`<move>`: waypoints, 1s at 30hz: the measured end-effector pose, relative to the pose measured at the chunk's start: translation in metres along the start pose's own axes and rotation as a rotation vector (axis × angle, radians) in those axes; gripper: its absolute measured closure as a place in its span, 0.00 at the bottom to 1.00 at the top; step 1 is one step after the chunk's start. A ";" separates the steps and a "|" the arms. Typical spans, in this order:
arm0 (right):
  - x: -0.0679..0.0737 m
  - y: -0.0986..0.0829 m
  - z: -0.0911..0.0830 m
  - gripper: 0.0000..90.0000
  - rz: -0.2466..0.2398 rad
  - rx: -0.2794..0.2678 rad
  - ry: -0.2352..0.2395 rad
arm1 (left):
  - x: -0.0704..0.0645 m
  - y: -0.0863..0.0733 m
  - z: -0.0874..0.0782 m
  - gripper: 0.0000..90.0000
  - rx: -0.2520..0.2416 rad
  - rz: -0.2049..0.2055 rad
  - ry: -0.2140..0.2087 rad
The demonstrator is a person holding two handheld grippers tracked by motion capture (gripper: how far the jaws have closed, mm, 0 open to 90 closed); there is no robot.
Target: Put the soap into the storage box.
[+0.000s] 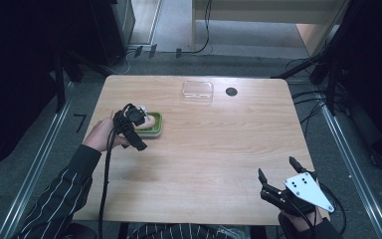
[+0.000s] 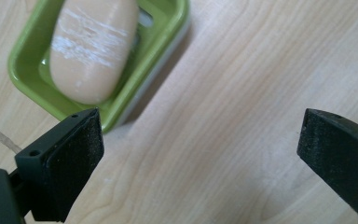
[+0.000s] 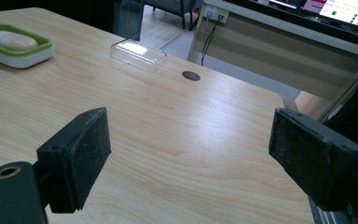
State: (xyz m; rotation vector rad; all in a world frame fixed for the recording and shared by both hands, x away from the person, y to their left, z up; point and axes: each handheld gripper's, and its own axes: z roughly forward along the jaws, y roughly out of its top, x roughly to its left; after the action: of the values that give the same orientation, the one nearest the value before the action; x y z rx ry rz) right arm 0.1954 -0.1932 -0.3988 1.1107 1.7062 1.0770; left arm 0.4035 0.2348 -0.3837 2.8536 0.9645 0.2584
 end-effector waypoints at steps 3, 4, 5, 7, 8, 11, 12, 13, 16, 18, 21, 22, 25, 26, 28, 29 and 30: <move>0.000 0.000 0.000 0.15 -0.002 0.000 0.000 | -0.008 -0.004 -0.001 0.00 0.001 0.006 -0.002; 0.000 0.000 0.000 0.15 -0.001 -0.001 0.000 | -0.011 -0.006 -0.001 0.00 0.002 0.008 -0.002; 0.000 0.000 0.000 0.15 -0.002 -0.001 0.000 | -0.013 -0.008 -0.002 0.00 0.000 0.011 0.001; 0.000 0.000 0.000 0.15 -0.002 -0.001 0.000 | -0.019 -0.012 -0.002 0.00 0.003 0.014 -0.001; 0.000 0.000 0.000 0.15 -0.002 -0.001 0.000 | -0.020 -0.013 -0.002 0.00 0.005 0.016 -0.001; 0.000 0.000 0.000 0.15 -0.004 -0.002 0.000 | -0.027 -0.018 -0.001 0.00 0.000 0.007 -0.005; 0.000 0.000 0.000 0.15 -0.004 -0.002 0.001 | -0.029 -0.020 -0.001 0.00 0.000 0.004 -0.003; 0.000 0.000 0.000 0.15 -0.005 -0.003 0.001 | -0.031 -0.022 0.000 0.00 0.003 0.004 -0.001; 0.000 0.000 0.000 0.15 -0.004 -0.003 -0.001 | -0.037 -0.029 0.002 0.00 -0.004 -0.005 -0.020; 0.000 0.000 0.000 0.15 -0.003 -0.002 -0.001 | -0.041 -0.034 0.004 0.00 0.007 -0.007 -0.019; 0.000 0.000 0.000 0.15 -0.002 -0.002 -0.002 | -0.046 -0.040 0.007 0.00 0.013 -0.015 -0.027; 0.000 0.000 0.000 0.15 -0.002 -0.002 -0.002 | -0.049 -0.042 0.008 0.00 0.018 -0.017 -0.029; 0.000 0.000 -0.001 0.15 -0.001 -0.001 -0.003 | -0.056 -0.047 0.010 0.00 0.023 -0.018 -0.034; 0.000 0.000 -0.001 0.15 -0.001 -0.001 -0.003 | -0.058 -0.049 0.011 0.00 0.025 -0.017 -0.036; 0.000 0.000 -0.001 0.15 -0.002 -0.003 -0.004 | -0.062 -0.053 0.013 0.00 0.027 -0.019 -0.036; 0.000 0.000 -0.001 0.15 0.000 -0.002 -0.005 | -0.064 -0.055 0.014 0.00 0.031 -0.018 -0.041; 0.000 0.000 -0.001 0.15 0.000 -0.002 -0.005 | -0.066 -0.057 0.016 0.00 0.027 -0.022 -0.042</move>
State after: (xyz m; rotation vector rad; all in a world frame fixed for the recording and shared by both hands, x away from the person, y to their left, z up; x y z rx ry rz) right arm 0.1944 -0.1938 -0.3988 1.1111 1.7008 1.0754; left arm 0.3211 0.2388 -0.4165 2.8578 0.9987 0.1836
